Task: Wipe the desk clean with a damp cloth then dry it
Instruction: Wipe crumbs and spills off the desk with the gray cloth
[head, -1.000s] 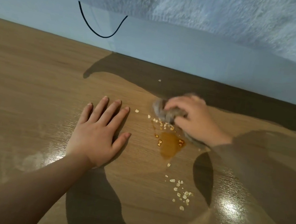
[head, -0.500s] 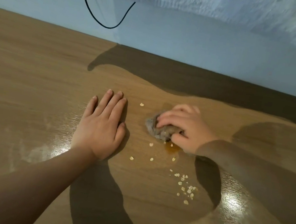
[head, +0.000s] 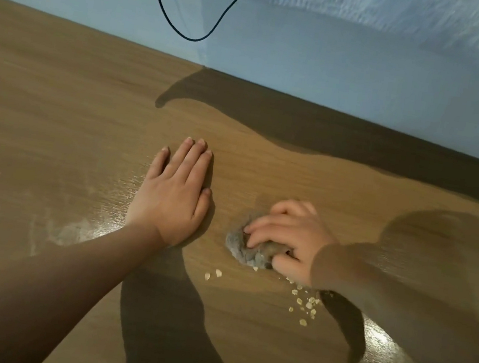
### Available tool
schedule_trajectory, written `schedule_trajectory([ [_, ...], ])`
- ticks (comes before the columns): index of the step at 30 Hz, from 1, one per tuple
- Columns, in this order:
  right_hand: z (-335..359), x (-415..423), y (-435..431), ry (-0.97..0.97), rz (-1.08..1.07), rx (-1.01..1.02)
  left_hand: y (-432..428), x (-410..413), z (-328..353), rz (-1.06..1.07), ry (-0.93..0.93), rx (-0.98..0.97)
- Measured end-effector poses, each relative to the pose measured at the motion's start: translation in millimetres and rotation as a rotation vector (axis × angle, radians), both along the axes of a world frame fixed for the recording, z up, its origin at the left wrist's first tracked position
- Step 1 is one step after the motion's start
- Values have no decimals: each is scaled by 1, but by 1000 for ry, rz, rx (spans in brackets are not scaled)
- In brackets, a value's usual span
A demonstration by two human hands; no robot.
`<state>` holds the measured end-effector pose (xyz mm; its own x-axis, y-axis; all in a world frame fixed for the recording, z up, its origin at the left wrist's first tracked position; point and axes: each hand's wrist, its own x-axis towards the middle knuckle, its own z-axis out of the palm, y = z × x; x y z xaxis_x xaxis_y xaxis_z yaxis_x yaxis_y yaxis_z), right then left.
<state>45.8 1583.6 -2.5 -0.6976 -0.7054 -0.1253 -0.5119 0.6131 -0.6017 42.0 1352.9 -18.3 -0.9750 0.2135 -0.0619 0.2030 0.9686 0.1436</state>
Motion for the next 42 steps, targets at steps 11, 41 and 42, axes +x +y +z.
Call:
schedule_trajectory([
  [11,6,-5,-21,2,-137,-12,1,-1,-1,-2,-15,-8],
  [41,-4,88,49,208,-944,233,11,21,-2,66,-69,-33],
  [42,-3,101,34,213,-851,191,8,23,-2,37,-80,-38],
])
